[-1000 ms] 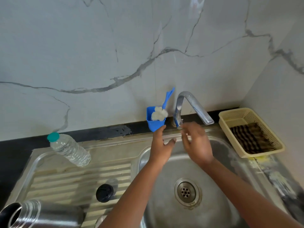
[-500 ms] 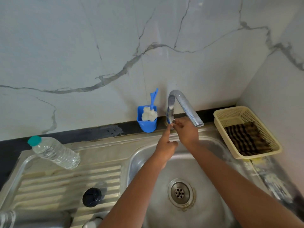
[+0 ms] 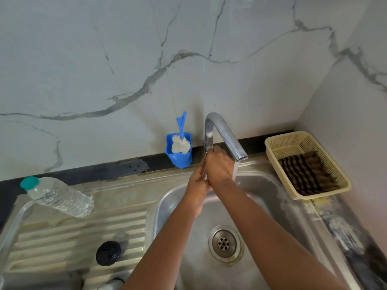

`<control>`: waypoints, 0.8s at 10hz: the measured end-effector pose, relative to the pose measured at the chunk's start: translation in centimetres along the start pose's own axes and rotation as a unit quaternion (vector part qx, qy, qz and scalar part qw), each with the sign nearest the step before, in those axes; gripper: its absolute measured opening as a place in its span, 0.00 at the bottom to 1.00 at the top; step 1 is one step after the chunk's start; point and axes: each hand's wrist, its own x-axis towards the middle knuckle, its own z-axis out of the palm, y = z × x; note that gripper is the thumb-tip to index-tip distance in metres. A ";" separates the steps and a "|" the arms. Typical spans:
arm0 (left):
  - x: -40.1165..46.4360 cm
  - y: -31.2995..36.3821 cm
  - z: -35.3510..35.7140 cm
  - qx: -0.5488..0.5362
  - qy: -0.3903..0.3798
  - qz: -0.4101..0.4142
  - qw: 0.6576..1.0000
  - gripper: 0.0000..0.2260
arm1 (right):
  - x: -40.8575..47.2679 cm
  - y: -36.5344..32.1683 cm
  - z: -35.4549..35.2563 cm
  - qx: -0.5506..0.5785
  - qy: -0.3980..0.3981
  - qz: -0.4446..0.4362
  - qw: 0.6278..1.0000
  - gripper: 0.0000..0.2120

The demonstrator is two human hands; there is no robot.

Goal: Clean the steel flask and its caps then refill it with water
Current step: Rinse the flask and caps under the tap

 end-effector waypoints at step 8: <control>-20.9 -4.8 -13.5 0.089 0.138 0.097 0.982 0.18 | -15.8 -5.0 6.2 0.158 -0.058 -0.059 0.984 0.17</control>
